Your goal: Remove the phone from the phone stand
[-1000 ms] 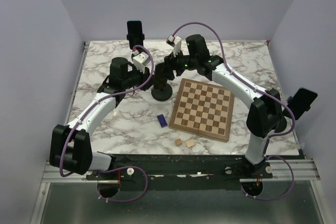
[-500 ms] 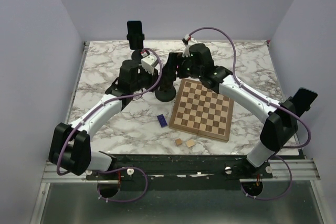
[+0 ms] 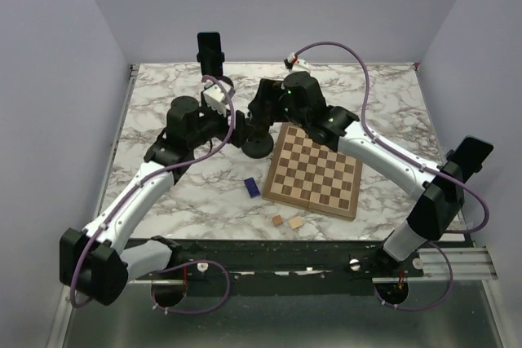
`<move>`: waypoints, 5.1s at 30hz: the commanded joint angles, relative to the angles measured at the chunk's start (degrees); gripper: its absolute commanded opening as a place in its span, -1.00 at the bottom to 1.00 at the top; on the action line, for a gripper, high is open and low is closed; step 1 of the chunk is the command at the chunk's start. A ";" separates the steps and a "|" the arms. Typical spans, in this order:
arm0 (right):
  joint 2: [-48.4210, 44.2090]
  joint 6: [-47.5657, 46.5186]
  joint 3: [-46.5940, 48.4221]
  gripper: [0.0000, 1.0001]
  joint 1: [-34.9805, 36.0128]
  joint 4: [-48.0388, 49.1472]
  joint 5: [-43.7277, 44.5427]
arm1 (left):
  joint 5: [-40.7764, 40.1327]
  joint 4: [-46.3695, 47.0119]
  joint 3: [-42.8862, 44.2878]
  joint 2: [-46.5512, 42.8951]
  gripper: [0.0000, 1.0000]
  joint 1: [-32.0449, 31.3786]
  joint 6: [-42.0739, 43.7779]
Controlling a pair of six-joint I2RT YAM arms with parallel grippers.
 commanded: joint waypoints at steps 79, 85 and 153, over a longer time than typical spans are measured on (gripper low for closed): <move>9.41 -9.98 2.21 -0.99 1.43 7.88 -2.74 | 0.11 0.76 1.41 6.36 0.16 0.10 -0.97; 9.95 -8.20 3.19 -0.99 1.49 7.38 -2.83 | -0.31 2.32 1.73 8.54 -0.04 -0.90 -1.08; 11.40 -10.87 5.08 -0.99 -5.16 12.39 -20.75 | -3.82 5.23 -3.21 1.47 0.25 -2.88 -1.75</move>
